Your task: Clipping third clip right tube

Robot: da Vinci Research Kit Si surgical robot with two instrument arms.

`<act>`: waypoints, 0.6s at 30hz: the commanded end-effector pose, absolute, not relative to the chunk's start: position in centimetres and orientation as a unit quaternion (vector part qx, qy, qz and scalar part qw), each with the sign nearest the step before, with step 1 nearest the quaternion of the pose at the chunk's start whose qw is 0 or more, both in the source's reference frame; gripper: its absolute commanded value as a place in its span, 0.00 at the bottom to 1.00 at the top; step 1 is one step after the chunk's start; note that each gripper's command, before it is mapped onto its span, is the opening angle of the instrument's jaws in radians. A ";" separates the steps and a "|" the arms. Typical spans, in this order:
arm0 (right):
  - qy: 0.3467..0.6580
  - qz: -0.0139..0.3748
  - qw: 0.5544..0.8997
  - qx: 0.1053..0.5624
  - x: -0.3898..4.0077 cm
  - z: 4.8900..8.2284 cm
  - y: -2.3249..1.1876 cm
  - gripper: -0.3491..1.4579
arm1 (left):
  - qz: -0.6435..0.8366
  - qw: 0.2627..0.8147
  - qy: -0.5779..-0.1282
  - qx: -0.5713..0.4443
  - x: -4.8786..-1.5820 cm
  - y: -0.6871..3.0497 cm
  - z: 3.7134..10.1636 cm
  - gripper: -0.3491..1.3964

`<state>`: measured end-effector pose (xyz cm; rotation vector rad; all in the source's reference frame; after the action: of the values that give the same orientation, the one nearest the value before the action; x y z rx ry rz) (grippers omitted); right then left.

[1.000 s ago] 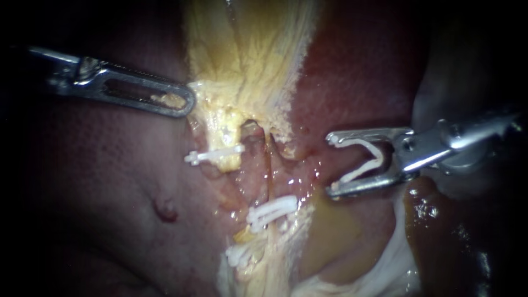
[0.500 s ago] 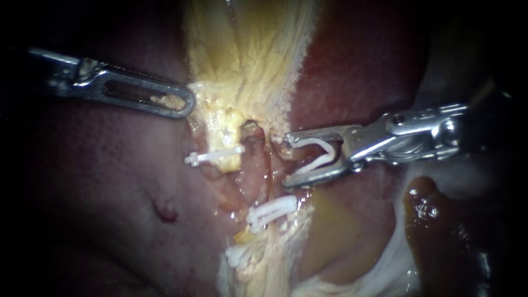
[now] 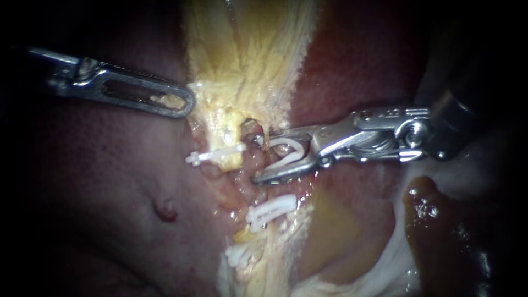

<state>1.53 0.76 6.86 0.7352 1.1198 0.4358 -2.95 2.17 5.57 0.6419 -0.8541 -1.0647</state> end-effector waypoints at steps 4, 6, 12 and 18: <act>0.526 0.209 0.746 0.350 1.58 6.87 0.75 0.47 | -0.483 0.729 -0.388 0.291 -2.95 2.17 5.57 0.00; 0.532 0.213 0.738 0.357 1.57 6.87 0.75 0.47 | -0.483 0.729 -0.388 0.291 -2.95 2.17 5.57 0.00; 0.545 0.219 0.715 0.379 1.54 6.85 0.75 0.47 | -0.483 0.729 -0.388 0.291 -2.95 2.18 5.58 0.00; 0.567 0.219 0.674 0.420 1.52 6.77 0.71 0.47 | -0.483 0.729 -0.388 0.292 -2.94 2.18 5.59 0.00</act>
<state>1.52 0.70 6.77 0.9633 1.2838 0.4924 -2.94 2.18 5.59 0.6416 -0.8543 -1.0646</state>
